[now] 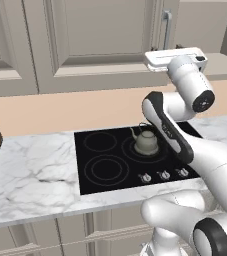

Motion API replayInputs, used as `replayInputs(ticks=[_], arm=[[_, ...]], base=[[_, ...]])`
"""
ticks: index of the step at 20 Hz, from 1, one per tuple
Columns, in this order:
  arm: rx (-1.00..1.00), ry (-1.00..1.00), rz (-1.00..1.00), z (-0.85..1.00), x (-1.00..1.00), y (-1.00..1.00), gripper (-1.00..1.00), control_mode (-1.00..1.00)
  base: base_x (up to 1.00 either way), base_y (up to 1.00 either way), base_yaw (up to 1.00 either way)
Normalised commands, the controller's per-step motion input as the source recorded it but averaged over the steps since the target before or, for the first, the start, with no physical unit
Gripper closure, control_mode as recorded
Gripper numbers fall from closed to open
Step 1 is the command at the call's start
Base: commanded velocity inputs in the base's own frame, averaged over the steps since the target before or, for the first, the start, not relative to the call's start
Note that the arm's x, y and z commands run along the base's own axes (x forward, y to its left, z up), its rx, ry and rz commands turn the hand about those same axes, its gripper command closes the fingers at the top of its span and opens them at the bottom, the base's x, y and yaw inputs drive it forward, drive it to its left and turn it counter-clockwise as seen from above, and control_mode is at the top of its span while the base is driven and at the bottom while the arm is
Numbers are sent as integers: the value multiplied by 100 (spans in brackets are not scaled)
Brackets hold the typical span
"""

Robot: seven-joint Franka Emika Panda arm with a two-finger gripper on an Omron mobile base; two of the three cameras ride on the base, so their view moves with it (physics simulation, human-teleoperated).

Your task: Pick the pan from the cabinet and place it on the stove. Then turn on the stove burner for the pan.

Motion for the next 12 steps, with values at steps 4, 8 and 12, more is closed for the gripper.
replayInputs(ticks=[4, 8, 12], arm=[[0, 0, 0, 0, 34, -12, -100, -100], [0, 0, 0, 0, 38, -9, -100, -100], [0, 0, 0, 0, 40, -2, -100, -100]], base=[[0, 0, 0], [0, 0, 0], [0, 0, 0]])
